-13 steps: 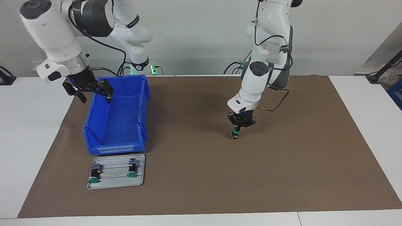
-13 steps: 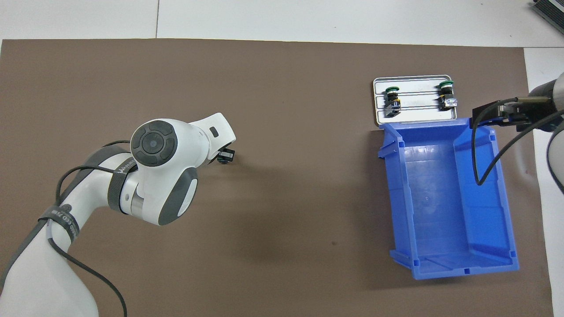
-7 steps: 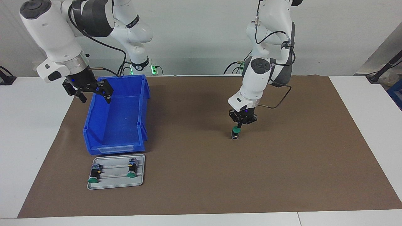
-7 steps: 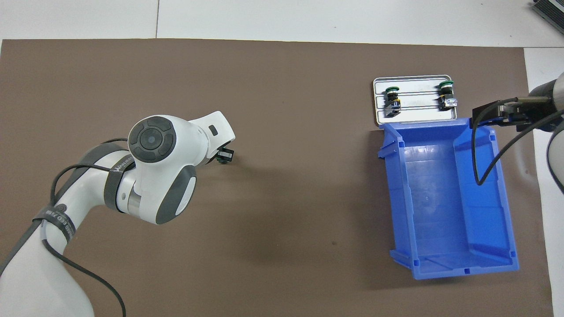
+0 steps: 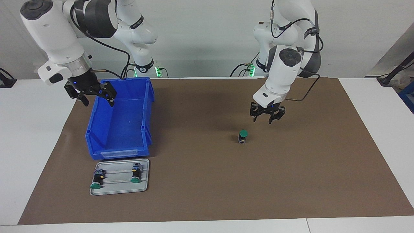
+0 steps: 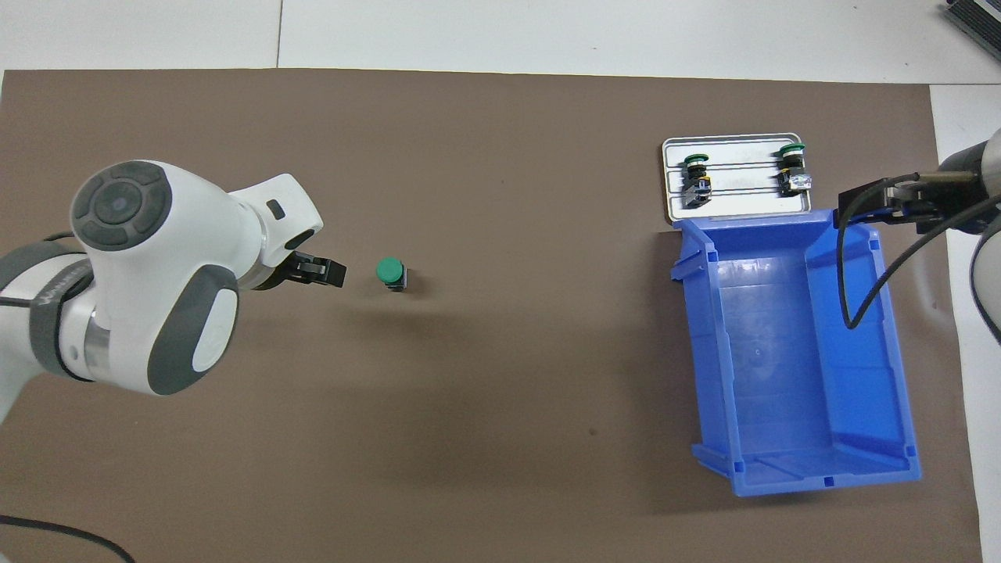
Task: Place and press button with both arms
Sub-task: 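Retract the left gripper away from the part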
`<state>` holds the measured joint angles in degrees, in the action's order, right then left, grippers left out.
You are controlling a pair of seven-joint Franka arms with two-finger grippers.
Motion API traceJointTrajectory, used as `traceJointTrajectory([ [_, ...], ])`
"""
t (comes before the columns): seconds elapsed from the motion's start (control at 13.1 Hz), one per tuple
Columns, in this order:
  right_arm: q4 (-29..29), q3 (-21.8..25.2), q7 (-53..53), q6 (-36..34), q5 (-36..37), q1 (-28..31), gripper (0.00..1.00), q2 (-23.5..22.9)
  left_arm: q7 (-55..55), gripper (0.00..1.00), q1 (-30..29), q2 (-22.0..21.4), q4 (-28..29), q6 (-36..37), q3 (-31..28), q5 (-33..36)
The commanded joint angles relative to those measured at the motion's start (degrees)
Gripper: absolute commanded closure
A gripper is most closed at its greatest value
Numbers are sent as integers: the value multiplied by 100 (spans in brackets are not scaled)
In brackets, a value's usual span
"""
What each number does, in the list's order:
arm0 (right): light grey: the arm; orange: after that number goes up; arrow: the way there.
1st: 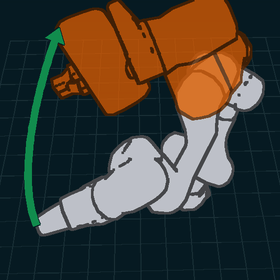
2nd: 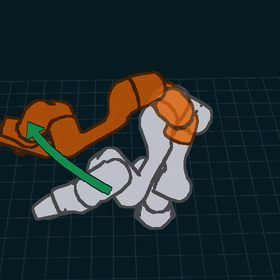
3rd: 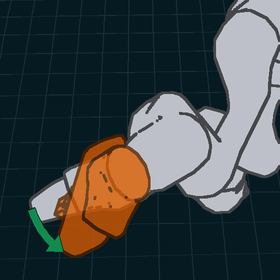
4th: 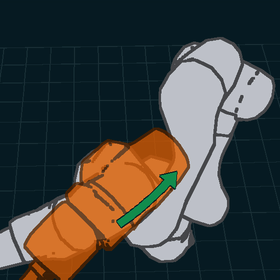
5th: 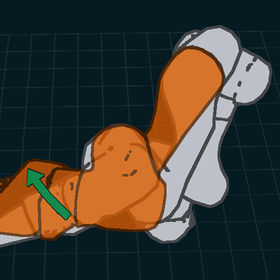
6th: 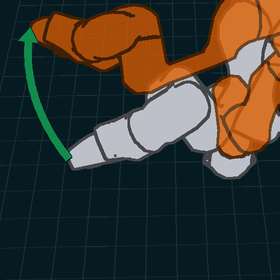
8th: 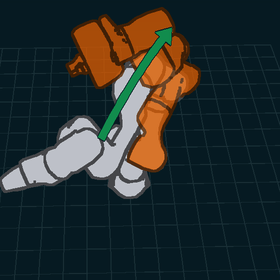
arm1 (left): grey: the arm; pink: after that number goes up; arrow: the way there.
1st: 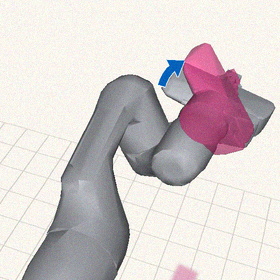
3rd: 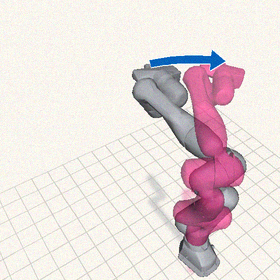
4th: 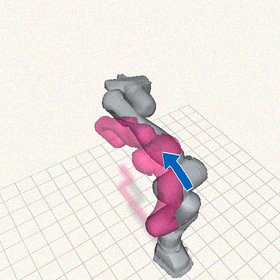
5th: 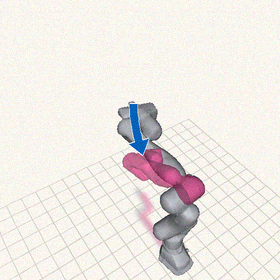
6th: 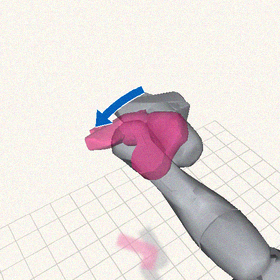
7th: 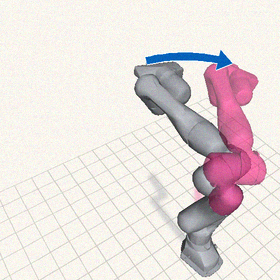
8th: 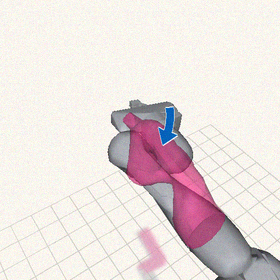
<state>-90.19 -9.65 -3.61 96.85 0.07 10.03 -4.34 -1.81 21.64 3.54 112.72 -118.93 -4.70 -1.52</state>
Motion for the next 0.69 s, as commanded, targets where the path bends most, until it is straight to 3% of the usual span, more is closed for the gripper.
traceJointTrajectory([
  [0.0,-166,-19,-61,35,-148,34,0,144,190,0,-343,-222,4,265,31,82],
  [0.38,-166,-19,-69,35,-148,34,0,144,251,0,-1214,-416,-452,607,22,82],
  [0.61,-166,-19,-69,35,-148,34,0,144,778,0,-1574,-363,-1293,1352,22,82],
])
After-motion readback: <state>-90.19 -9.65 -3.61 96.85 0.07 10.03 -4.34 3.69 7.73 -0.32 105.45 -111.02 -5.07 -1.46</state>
